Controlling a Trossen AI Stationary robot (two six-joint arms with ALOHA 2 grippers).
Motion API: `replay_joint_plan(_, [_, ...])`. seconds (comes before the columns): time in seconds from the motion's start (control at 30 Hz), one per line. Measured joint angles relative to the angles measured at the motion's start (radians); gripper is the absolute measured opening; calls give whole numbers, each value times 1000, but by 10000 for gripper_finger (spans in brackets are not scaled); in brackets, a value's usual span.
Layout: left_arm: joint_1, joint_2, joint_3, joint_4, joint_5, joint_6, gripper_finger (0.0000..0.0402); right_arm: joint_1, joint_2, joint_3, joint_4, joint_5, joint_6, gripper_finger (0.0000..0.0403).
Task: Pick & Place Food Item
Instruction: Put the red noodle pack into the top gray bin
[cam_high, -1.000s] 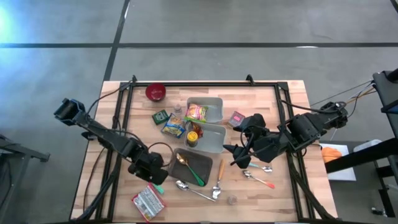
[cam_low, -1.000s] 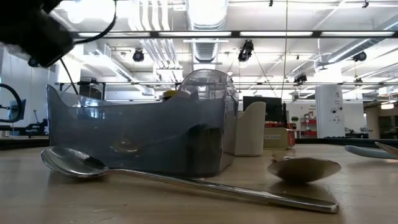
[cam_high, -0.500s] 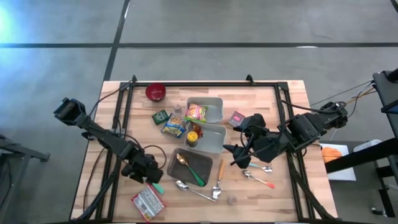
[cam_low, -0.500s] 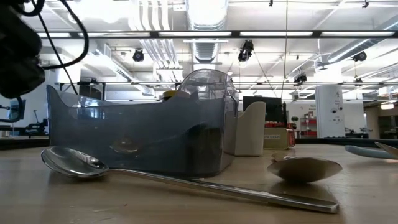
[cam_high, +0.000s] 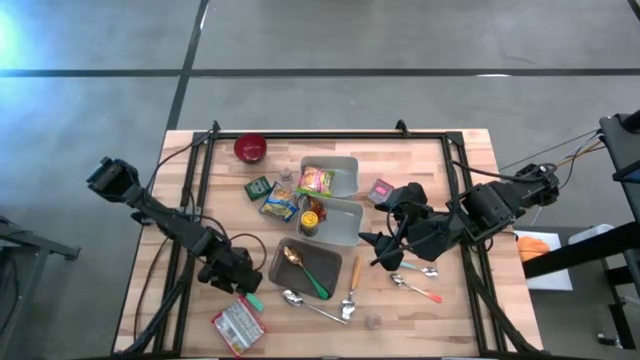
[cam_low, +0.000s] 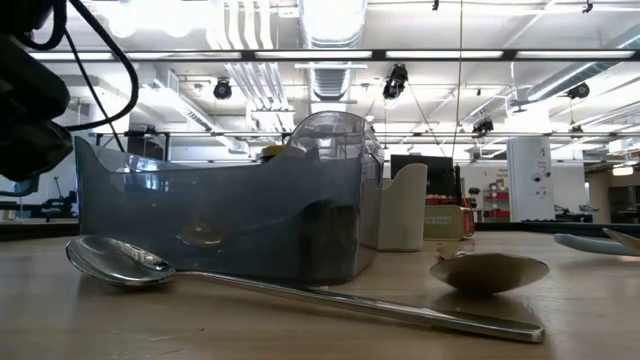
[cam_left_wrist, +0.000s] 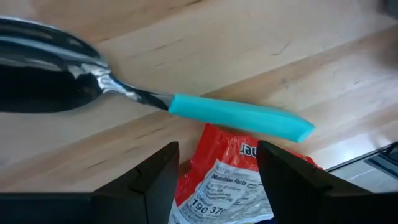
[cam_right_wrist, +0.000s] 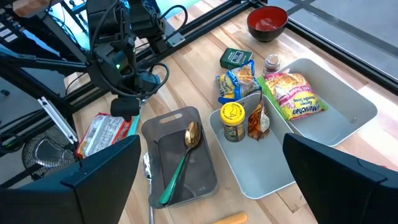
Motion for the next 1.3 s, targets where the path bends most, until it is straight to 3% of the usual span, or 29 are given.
replay_joint_plan(0.83, [-47, 81, -43, 149, 19, -13, 212, 0, 0, 0, 4, 0, 0, 389])
replay_joint_plan(0.97, [-47, 82, -43, 140, 20, -11, 173, 0, 0, 0, 12, 0, 0, 389])
replay_joint_plan(1.3, [-47, 84, -44, 121, 9, -16, 9, 0, 0, 0, 17, 0, 0, 389])
